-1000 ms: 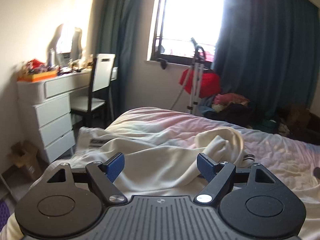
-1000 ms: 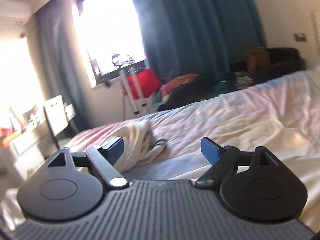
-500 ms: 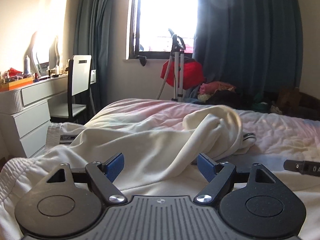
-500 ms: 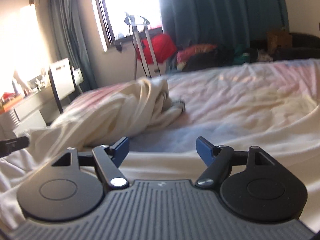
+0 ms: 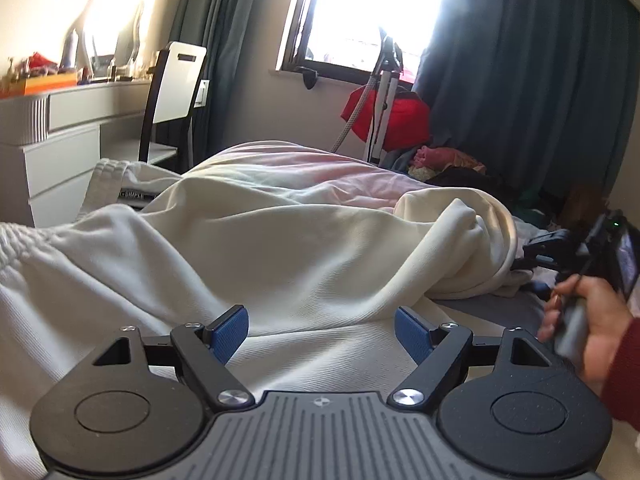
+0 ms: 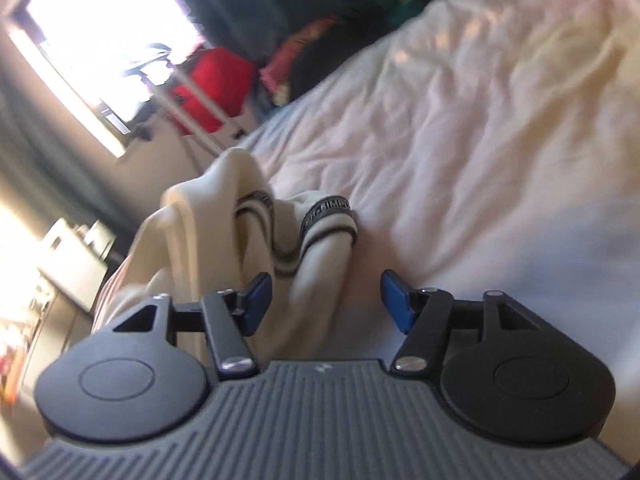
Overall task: Fold clothes
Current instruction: 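Grasp the drawstring end with the right gripper and pull it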
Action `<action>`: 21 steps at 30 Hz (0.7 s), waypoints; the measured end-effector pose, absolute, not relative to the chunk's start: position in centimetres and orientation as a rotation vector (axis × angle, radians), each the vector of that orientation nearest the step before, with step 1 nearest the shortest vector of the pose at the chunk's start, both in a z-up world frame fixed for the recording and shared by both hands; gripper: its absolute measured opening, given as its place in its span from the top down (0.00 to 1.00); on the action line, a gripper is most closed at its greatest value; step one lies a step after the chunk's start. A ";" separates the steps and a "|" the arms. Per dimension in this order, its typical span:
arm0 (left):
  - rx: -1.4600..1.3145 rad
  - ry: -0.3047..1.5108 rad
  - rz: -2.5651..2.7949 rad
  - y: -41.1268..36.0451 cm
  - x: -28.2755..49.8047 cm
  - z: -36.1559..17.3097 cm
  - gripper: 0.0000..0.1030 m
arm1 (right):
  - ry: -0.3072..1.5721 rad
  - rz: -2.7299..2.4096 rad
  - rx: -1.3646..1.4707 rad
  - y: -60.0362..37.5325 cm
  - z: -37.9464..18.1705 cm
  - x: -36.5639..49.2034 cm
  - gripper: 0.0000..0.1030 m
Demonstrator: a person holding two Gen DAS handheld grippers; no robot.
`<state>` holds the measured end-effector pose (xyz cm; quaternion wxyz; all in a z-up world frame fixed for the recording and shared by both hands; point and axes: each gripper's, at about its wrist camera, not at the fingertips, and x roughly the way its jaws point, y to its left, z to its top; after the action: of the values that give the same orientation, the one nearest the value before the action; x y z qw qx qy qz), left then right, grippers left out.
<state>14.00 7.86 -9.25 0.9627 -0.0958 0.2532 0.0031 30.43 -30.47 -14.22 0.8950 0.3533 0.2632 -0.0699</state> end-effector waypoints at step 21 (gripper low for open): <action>-0.190 0.517 0.000 7.5 14.0 -9.3 0.20 | 0.279 -0.498 0.057 -38.6 -3.0 21.5 0.87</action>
<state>13.97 7.53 -9.34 0.9622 -0.0940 0.2554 0.0000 21.52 -38.56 -3.02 0.9592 0.0282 0.1378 -0.2454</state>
